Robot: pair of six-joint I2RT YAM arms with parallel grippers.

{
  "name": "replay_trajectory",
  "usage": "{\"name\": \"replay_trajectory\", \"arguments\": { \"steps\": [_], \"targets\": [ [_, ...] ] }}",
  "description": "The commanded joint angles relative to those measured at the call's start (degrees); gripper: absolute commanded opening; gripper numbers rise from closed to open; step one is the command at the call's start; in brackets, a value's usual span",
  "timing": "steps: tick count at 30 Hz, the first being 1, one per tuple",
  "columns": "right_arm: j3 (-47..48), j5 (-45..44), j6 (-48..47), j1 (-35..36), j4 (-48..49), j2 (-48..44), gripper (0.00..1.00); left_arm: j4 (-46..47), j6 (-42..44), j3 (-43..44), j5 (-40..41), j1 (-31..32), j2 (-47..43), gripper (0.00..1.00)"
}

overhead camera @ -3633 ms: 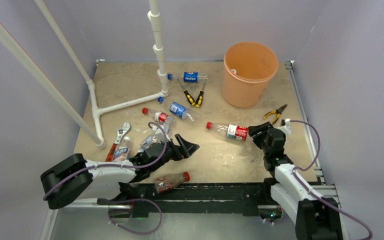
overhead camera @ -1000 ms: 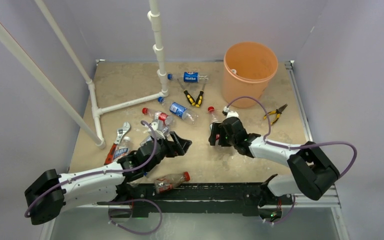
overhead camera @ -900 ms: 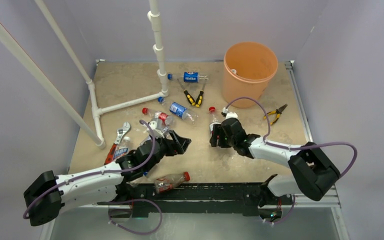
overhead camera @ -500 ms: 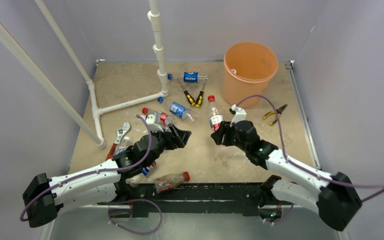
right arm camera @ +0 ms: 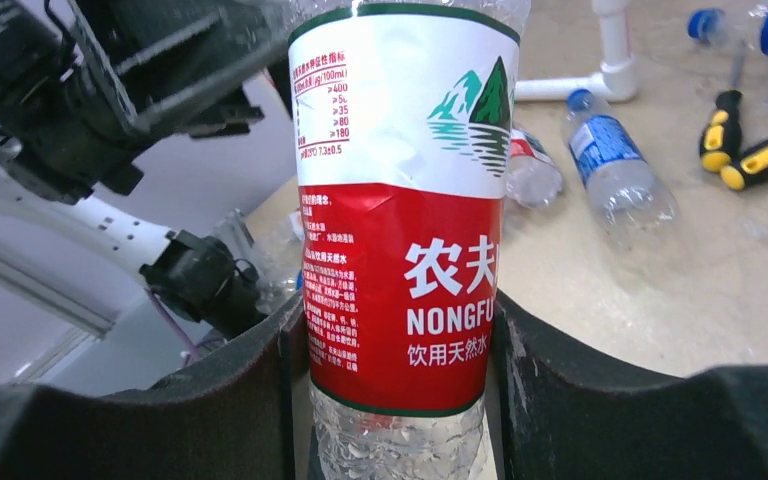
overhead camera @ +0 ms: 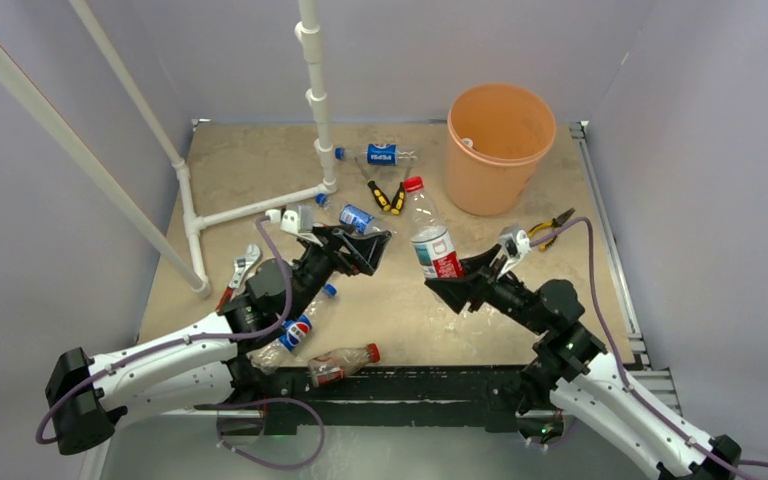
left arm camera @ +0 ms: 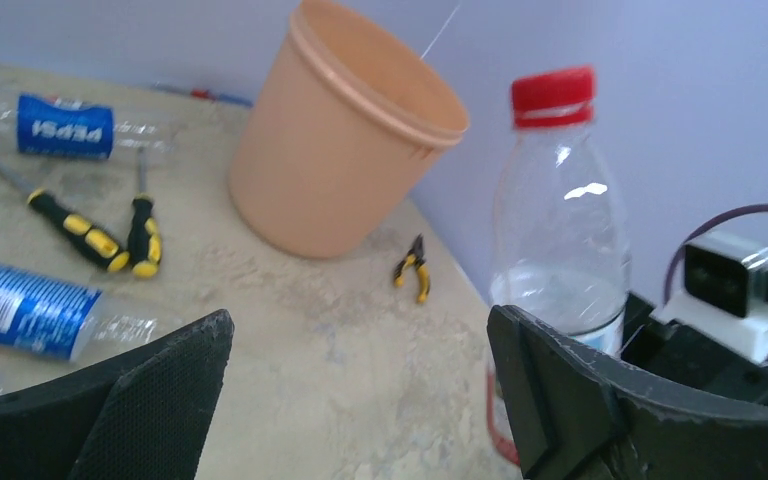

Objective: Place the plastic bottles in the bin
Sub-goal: Pick up the plastic bottle at the center of the board.

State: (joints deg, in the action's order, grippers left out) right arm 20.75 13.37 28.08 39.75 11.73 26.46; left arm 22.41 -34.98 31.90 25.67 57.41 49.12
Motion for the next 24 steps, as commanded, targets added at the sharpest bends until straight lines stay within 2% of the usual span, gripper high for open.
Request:
{"name": "replay_trajectory", "arguments": {
  "steps": [1, 5, 11, 16, 24],
  "targets": [
    [-2.0, 8.3, -1.5, 0.3, 6.2, -2.7, 0.49, 13.4, 5.7, 4.9, -6.5, 0.1, 0.4, 0.99],
    [-3.9, 10.9, -1.0, 0.3, 9.1, -5.1, 0.49, 19.0, 5.3, 6.0, -12.5, 0.0, 1.7, 0.99],
    [-5.9, 13.4, 0.1, 0.3, 11.9, -6.3, 0.48, 22.4, 4.1, 8.2, -24.4, -0.4, 4.1, 0.99],
    [-6.6, 14.2, 1.2, 0.3, 13.6, -8.5, 0.46, 20.5, 2.7, 10.0, -28.4, -0.9, 7.2, 0.98],
    [-6.1, 13.8, 3.8, 0.3, 18.8, -8.5, 0.47, 22.2, -0.9, 7.4, -33.1, -1.7, 9.8, 0.99]
  ]
}}
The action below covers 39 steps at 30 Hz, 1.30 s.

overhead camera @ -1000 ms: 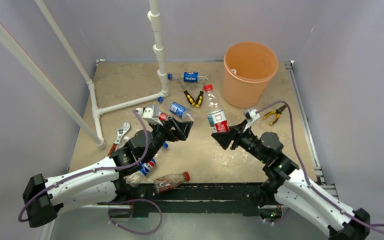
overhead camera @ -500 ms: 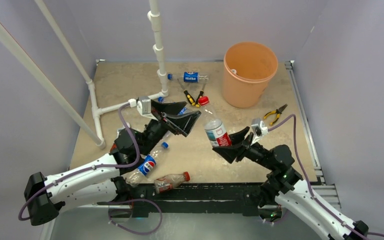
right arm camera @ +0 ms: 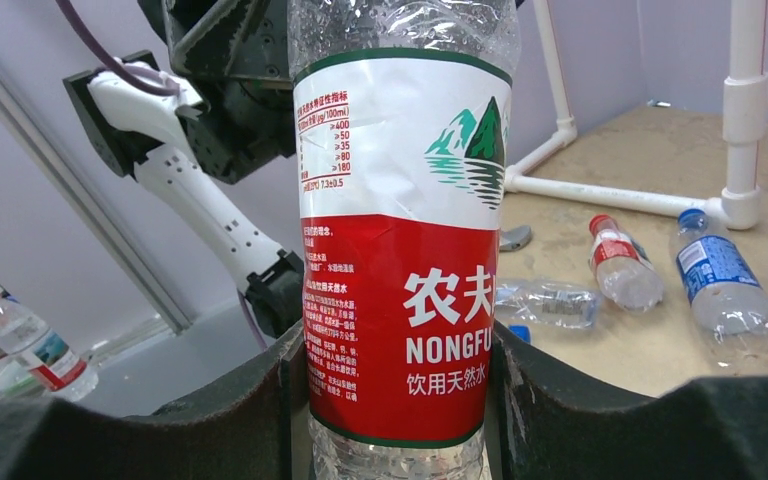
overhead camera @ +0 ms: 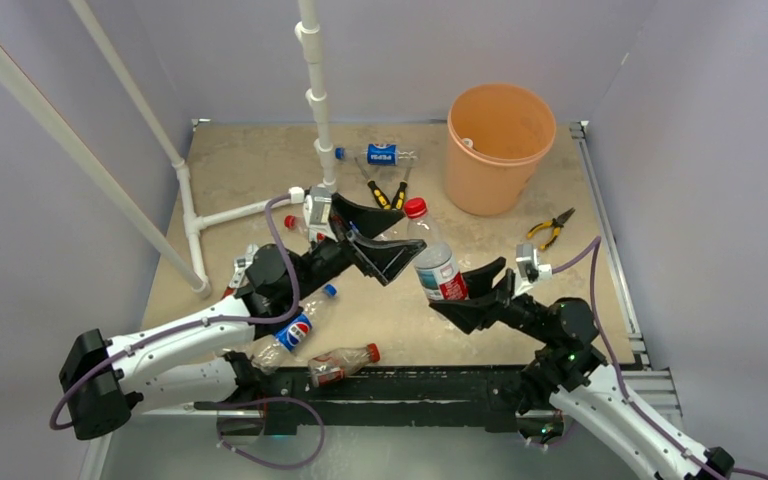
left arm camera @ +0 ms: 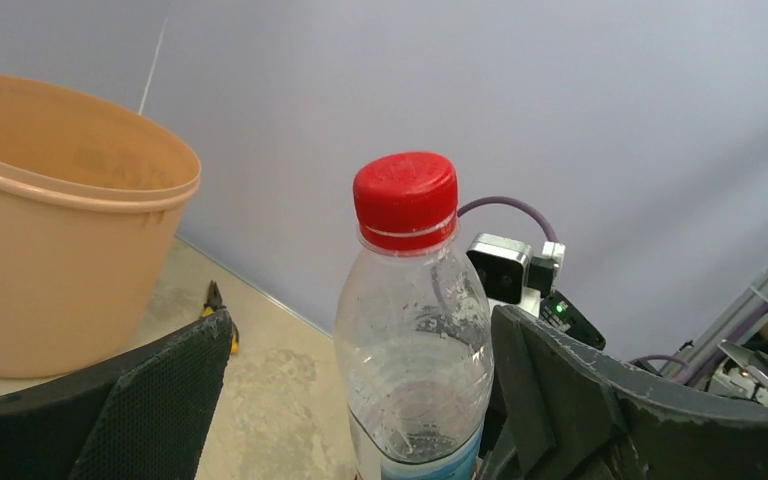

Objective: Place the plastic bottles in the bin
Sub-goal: Pick up the plastic bottle at the center of the board, then place the plastic bottle in the trash bin.

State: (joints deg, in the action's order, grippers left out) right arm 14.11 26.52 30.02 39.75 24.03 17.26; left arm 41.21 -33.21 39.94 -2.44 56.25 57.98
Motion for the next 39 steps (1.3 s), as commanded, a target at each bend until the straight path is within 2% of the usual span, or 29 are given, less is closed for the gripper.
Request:
{"name": "replay_trajectory", "arguments": {
  "steps": [1, 9, 17, 26, 28, 33, 36, 37, 39],
  "targets": [
    [0.6, 0.6, 2.1, 0.3, 7.4, 1.4, 0.47, 4.6, -3.5, -1.0, -6.5, -0.6, 1.4, 0.99],
    [-0.2, -1.0, 5.1, 0.3, 15.0, 5.3, 0.47, 14.0, -9.9, -1.5, -19.1, -0.5, 7.3, 0.99],
    [-1.5, -1.8, 6.6, 0.3, 17.6, 7.5, 0.47, 13.8, -11.0, -1.4, -20.1, -0.5, 9.3, 0.87],
    [-1.0, -1.0, 6.0, 0.3, 17.6, 10.7, 0.49, 15.5, -12.2, 0.6, -22.6, -0.4, 12.8, 0.82],
    [-1.0, -0.9, 5.9, 0.3, 17.5, 11.1, 0.49, 15.9, -12.4, 0.7, -22.6, -0.4, 13.2, 0.75],
    [-1.1, -0.7, 5.6, 0.3, 16.9, 11.3, 0.51, 16.1, -11.8, 0.8, -22.4, -0.4, 13.2, 0.52],
    [-0.9, -0.6, 5.4, 0.3, 15.6, 11.0, 0.54, 15.9, -11.5, 0.8, -22.3, -0.4, 12.9, 0.41],
    [-0.6, -0.6, 5.3, 0.4, 14.9, 10.8, 0.59, 15.9, -11.3, 0.8, -22.2, -0.4, 12.8, 0.39],
    [0.0, -1.0, 5.2, 0.3, 12.9, 10.5, 0.76, 15.1, -10.9, 1.0, -21.9, -0.4, 12.5, 0.36]
  ]
}}
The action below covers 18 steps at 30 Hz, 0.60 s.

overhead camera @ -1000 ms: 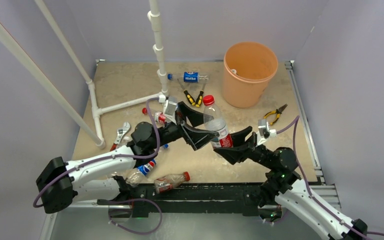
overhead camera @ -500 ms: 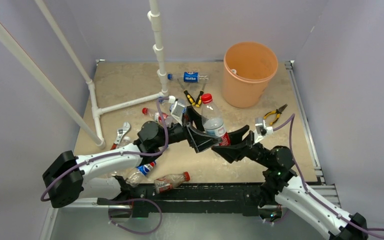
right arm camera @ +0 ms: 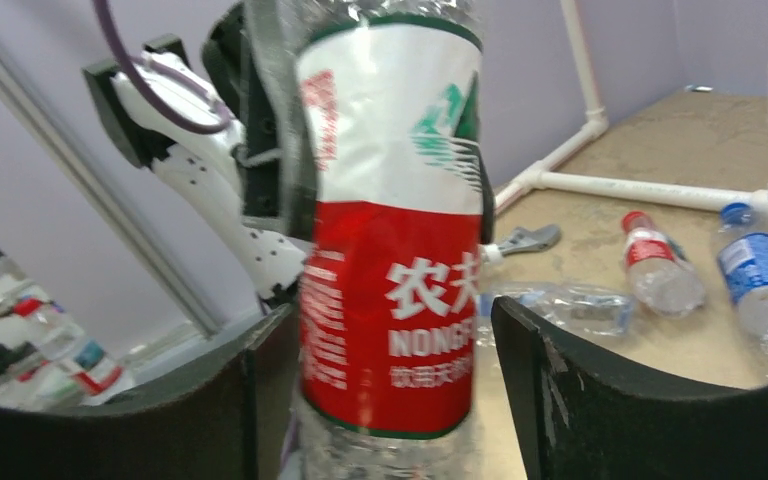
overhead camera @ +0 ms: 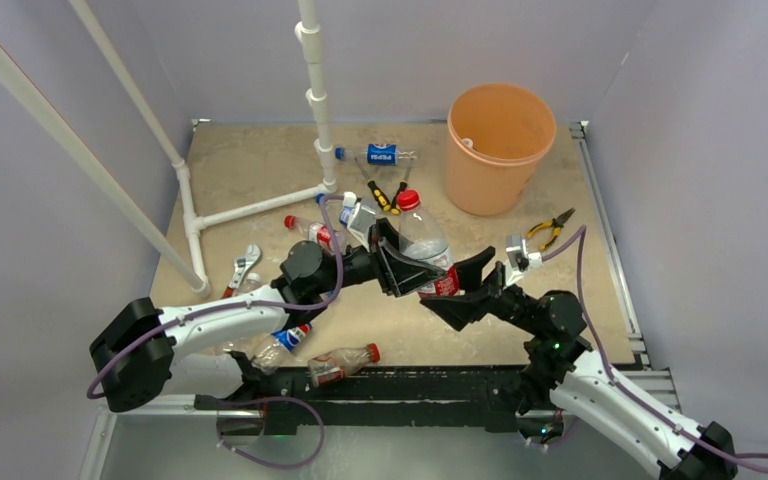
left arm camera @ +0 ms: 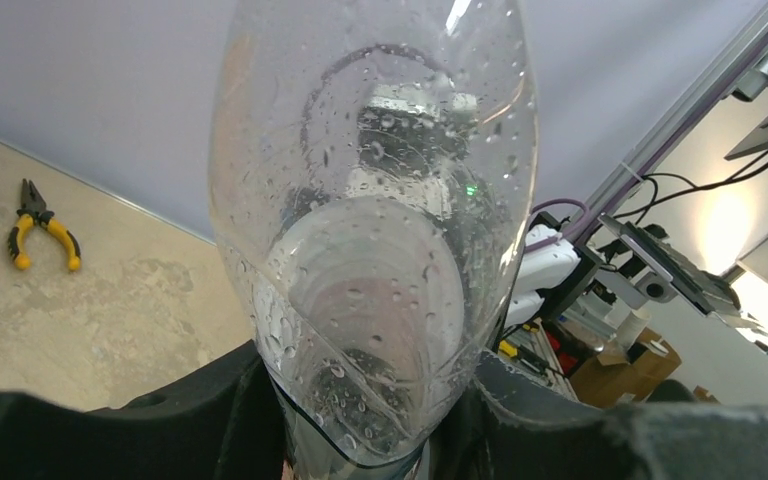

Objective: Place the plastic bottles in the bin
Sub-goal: Place the plastic bottle in the trash bin.

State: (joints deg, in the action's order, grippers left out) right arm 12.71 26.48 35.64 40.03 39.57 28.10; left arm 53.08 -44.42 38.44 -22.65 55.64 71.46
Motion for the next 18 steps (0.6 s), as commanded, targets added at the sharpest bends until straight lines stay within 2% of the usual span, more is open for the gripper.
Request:
{"name": "replay_trajectory", "arguments": {
  "steps": [1, 4, 5, 13, 18],
  "targets": [
    [2.1, -1.4, -0.4, 0.0, -4.2, -0.5, 0.82, 2.7, 0.8, 2.6, -1.5, 0.3, -1.3, 0.36],
    [4.0, -2.7, -1.5, 0.1, -9.6, -2.3, 0.97, -0.1, 2.8, 2.6, -0.2, 0.3, -2.8, 0.36],
    [4.9, -3.3, -2.4, 0.1, -12.0, -3.3, 0.99, -2.2, 3.7, 2.6, 1.0, 0.3, -3.9, 0.36],
    [15.7, -7.2, -9.7, 0.0, -33.9, -8.3, 0.99, -18.7, 13.6, 3.9, 8.7, 0.1, -13.1, 0.36],
    [20.6, -8.8, -11.3, 0.0, -39.3, -9.3, 0.99, -25.0, 16.8, 4.0, 11.5, 0.1, -18.2, 0.35]
  ]
}}
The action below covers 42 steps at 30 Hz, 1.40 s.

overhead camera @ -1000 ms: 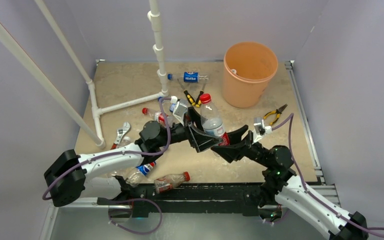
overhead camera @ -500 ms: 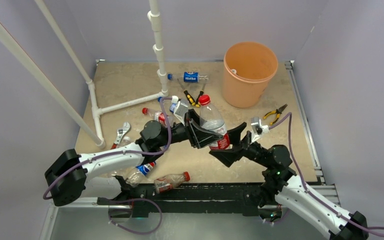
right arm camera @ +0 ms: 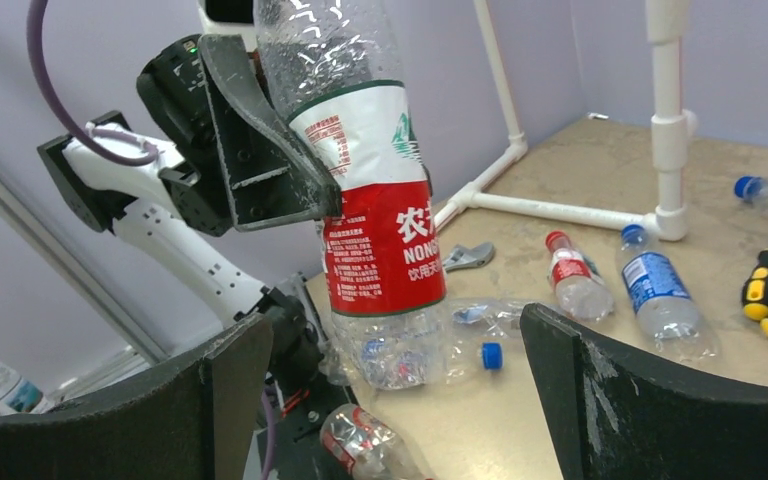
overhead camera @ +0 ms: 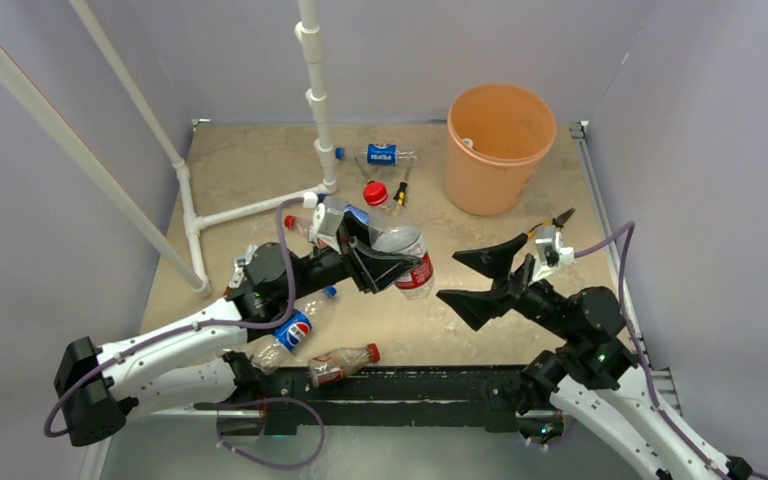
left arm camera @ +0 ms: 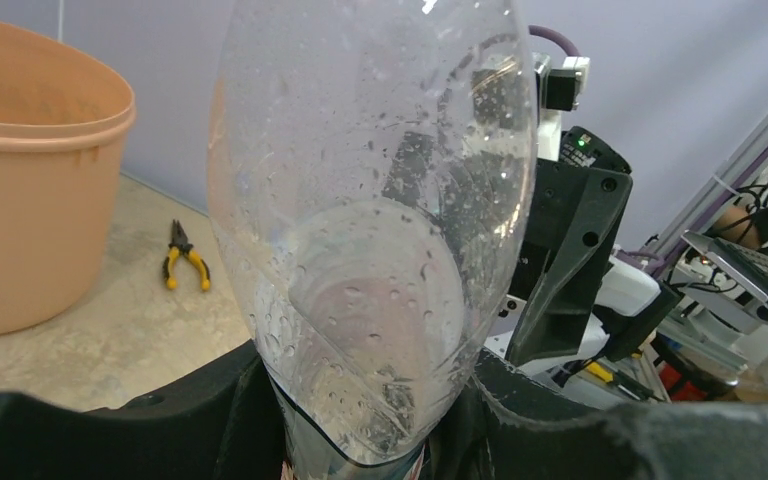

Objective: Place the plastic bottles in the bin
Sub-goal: Place the plastic bottle in the trash bin.

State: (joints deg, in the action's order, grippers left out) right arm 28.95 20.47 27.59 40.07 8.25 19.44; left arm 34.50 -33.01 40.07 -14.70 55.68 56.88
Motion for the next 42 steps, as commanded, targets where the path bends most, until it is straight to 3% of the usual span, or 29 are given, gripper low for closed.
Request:
{"name": "replay_trajectory", "arguments": {
  "steps": [1, 7, 11, 14, 19, 23, 37, 42],
  "targets": [
    [5.1, -3.2, -3.3, 0.0, -8.1, -0.6, 0.99, -7.7, 5.9, 2.4, 4.1, 0.0, -4.3, 0.36],
    [7.1, -14.5, 0.2, 0.0, -8.2, -1.5, 0.99, -18.5, 10.7, 3.5, 6.9, 0.0, -7.2, 0.35],
    [7.6, -17.3, 1.7, 0.0, -8.6, -3.0, 0.99, -30.8, 14.7, 7.4, 6.5, 0.0, -4.4, 0.35],
    [9.8, -14.5, -1.4, 0.0, -8.6, -0.6, 0.99, -37.7, 16.4, 10.0, 3.3, 0.1, -2.2, 0.32],
    [15.1, -6.2, -3.5, 0.0, -6.2, 8.1, 0.97, -37.1, 16.3, 8.7, -3.8, 0.1, -3.0, 0.32],
    [15.8, -5.3, -2.9, 0.0, -2.5, 8.3, 0.98, -38.1, 17.0, 9.0, -6.9, 0.1, -2.3, 0.32],
    [25.7, -0.6, -2.5, 0.0, -8.0, 22.6, 0.79, -39.4, 17.6, 9.9, -8.4, 0.1, -0.7, 0.31],
    [25.0, 2.2, -1.4, 0.0, -6.6, 23.6, 0.78, -39.7, 17.5, 9.8, -8.2, 0.1, -0.8, 0.31]
  ]
}}
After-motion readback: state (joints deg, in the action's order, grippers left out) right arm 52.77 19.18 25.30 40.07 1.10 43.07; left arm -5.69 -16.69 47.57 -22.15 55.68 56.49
